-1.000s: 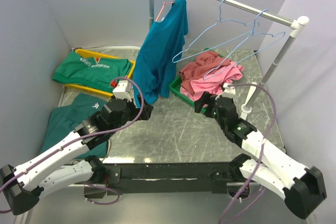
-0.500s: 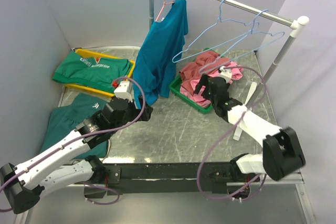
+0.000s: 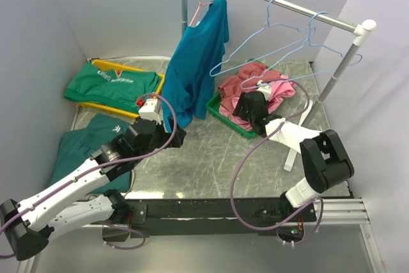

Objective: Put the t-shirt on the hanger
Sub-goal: Pick up the T-shirt and place it in the bin.

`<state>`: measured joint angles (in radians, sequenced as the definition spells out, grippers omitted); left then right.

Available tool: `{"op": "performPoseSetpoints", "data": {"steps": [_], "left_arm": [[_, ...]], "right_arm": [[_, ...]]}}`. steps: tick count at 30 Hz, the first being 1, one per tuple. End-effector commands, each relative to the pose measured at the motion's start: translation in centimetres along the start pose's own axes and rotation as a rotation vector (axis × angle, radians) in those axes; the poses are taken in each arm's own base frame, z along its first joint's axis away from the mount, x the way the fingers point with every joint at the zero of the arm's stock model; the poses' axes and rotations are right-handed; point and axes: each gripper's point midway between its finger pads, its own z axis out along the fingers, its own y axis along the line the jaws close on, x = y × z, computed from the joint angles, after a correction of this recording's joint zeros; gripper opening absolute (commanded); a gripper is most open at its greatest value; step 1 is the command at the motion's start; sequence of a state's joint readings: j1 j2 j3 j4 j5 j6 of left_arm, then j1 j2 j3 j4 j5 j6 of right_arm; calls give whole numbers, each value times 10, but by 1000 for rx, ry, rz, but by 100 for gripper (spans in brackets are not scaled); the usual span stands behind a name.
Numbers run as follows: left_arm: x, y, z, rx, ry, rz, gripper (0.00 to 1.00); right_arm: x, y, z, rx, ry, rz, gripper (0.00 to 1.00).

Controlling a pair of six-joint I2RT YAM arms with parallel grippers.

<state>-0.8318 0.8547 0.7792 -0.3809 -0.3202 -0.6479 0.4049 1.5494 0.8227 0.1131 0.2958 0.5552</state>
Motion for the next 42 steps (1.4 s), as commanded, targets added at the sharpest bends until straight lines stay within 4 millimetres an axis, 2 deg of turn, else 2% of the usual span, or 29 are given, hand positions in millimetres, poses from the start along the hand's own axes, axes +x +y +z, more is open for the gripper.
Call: {"op": "performPoseSetpoints", "data": {"steps": [1,2,4,5,6,7,12,13,14,16,17,24,28,30,31,34,36,39,40,42], "left_arm": [[-15,-11,-3,30,-35,-17,96],[-14,-10,-2,27,-34,-16,97],[-14,-10,-3,27,-34,-16,96],[-14,-10,-3,28,-33,-17,96],[-14,-10,-3,28,-32,-19,96],[-14,-10,-3,28,-33,-19,96],[-14,-10,-4,35,-37,-28,96],[-14,-12,-4,42,-38,-28,96],[-12,-12,-4,47,-34,-29,96],[-13,-14,-3,55,-37,-31,96],[-12,-14,-2,56,-34,-32,96],[-15,-23,-1,92,-39,-36,96],[-20,-26,-3,106,-51,-38,96],[-25,-29,-5,115,-61,-39,96],[-27,-30,-6,116,-66,-39,96],[-31,-33,-7,127,-76,-38,96],[-33,-34,-7,132,-82,-41,97],[-32,-35,-7,136,-81,-44,96],[-33,-35,-8,136,-80,-44,96],[-31,-34,-8,135,-76,-42,97]], "right_arm": [[-21,11,-2,-47,-76,43,64],[-20,9,-5,-49,-80,46,48],[-22,8,-7,-51,-94,56,27],[-24,9,-10,-56,-100,58,10],[-25,9,-11,-56,-103,58,3],[-26,8,-12,-55,-104,58,0],[-35,10,-38,-106,-158,101,0],[-31,7,-42,-107,-157,102,0],[-39,10,-53,-124,-189,112,0],[-40,8,-63,-129,-201,115,0],[-48,10,-74,-147,-229,130,0],[-66,6,-125,-216,-310,174,0],[-87,13,-163,-293,-364,187,0],[-89,17,-174,-322,-361,179,0],[-92,27,-185,-378,-361,175,0],[-95,47,-197,-463,-328,150,0],[-86,59,-201,-514,-280,128,0],[-74,73,-200,-553,-235,113,0],[-67,75,-194,-545,-212,104,0],[-63,82,-191,-559,-211,107,0]]}}
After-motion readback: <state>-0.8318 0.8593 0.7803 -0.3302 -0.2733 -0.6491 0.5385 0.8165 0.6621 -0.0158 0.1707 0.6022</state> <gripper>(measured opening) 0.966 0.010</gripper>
